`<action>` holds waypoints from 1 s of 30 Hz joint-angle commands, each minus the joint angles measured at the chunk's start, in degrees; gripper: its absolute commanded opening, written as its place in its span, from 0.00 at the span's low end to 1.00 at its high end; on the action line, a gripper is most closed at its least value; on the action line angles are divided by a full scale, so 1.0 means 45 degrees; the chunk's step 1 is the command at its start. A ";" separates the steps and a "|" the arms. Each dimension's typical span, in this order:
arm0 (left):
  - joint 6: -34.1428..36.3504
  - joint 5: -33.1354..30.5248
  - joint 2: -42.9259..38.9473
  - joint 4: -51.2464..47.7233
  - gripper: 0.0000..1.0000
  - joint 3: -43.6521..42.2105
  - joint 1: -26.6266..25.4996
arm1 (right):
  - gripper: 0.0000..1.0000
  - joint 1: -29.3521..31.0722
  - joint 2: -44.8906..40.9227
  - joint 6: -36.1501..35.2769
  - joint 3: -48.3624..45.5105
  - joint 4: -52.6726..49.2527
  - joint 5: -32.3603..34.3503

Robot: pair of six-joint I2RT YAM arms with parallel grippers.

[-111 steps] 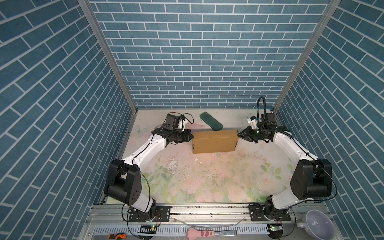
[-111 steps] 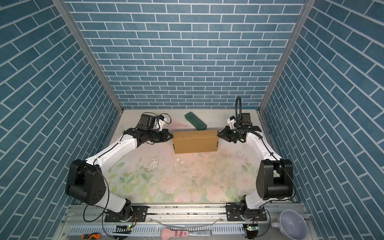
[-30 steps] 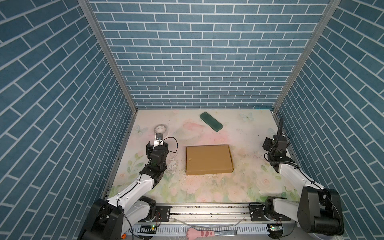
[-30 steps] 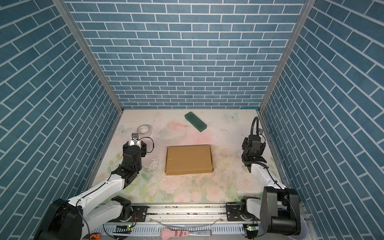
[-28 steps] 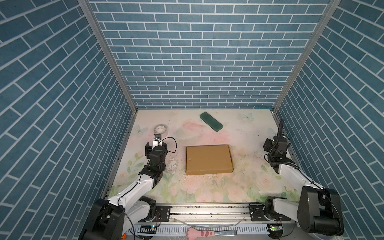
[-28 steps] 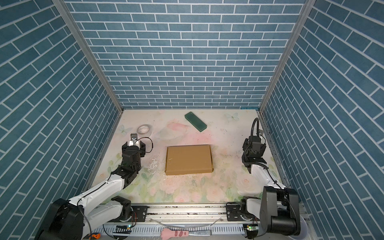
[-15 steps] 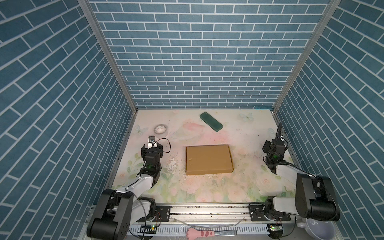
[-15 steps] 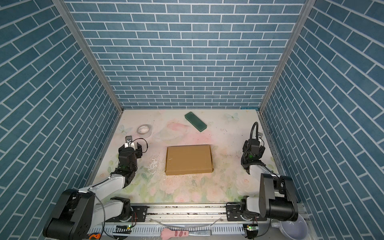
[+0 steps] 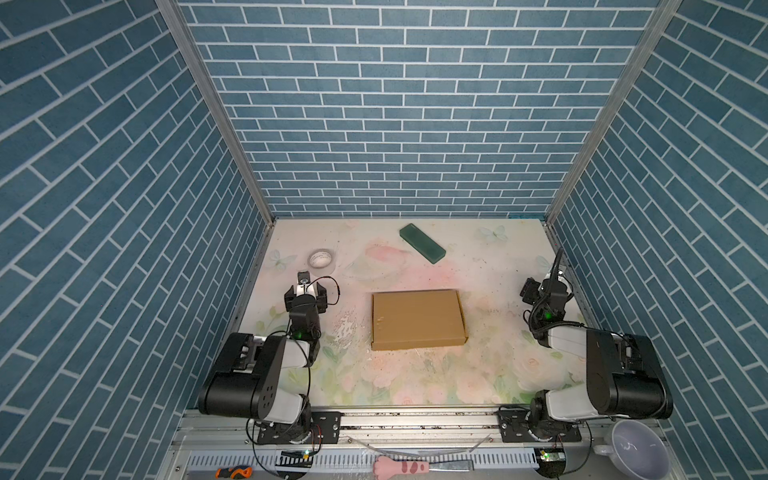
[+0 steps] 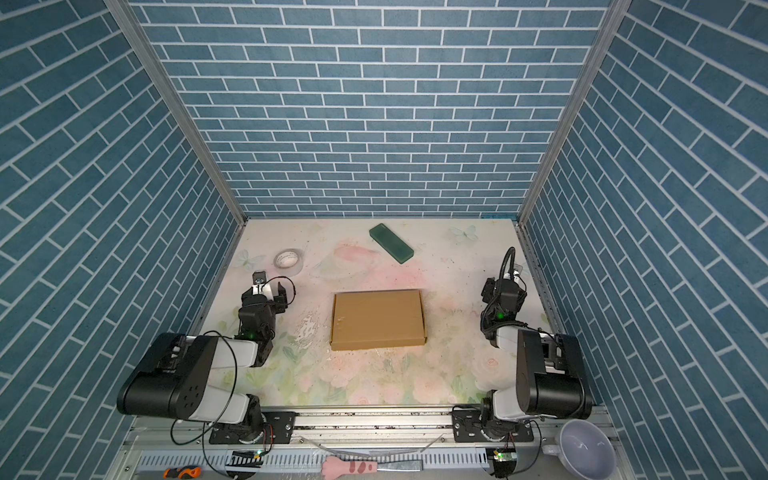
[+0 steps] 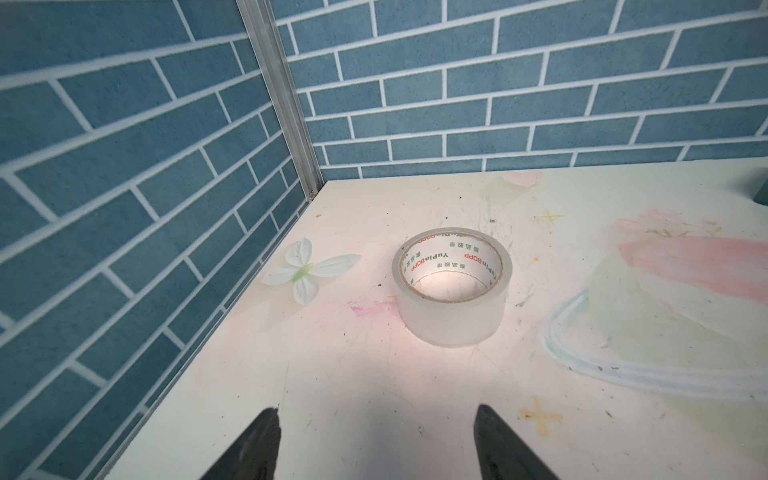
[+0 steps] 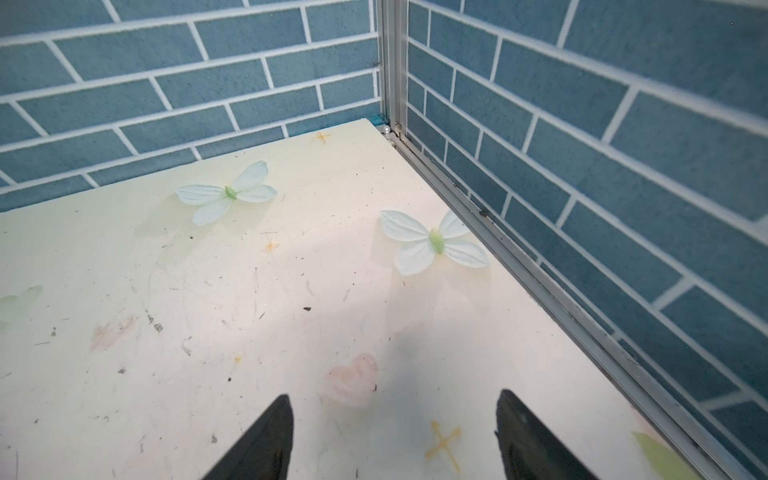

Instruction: Fold the paper box

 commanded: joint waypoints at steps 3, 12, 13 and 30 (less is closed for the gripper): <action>0.0083 0.0177 0.0892 0.2075 0.75 -0.0301 0.0086 | 0.77 -0.0045 0.0291 -0.0806 -0.0388 0.1000 -0.0783; -0.0510 0.0375 0.0554 -0.1393 0.78 0.1252 0.0515 | 0.77 0.0004 0.1207 -0.1149 -0.0787 0.2711 -0.1525; -0.0445 0.0401 0.0583 -0.1601 0.79 0.1396 0.0518 | 0.77 -0.0008 0.1203 -0.1139 -0.0770 0.2496 -0.1493; -0.0433 0.0424 0.0595 -0.1603 1.00 0.1404 0.0499 | 0.99 0.0169 0.1246 -0.1242 -0.0714 0.2522 -0.1200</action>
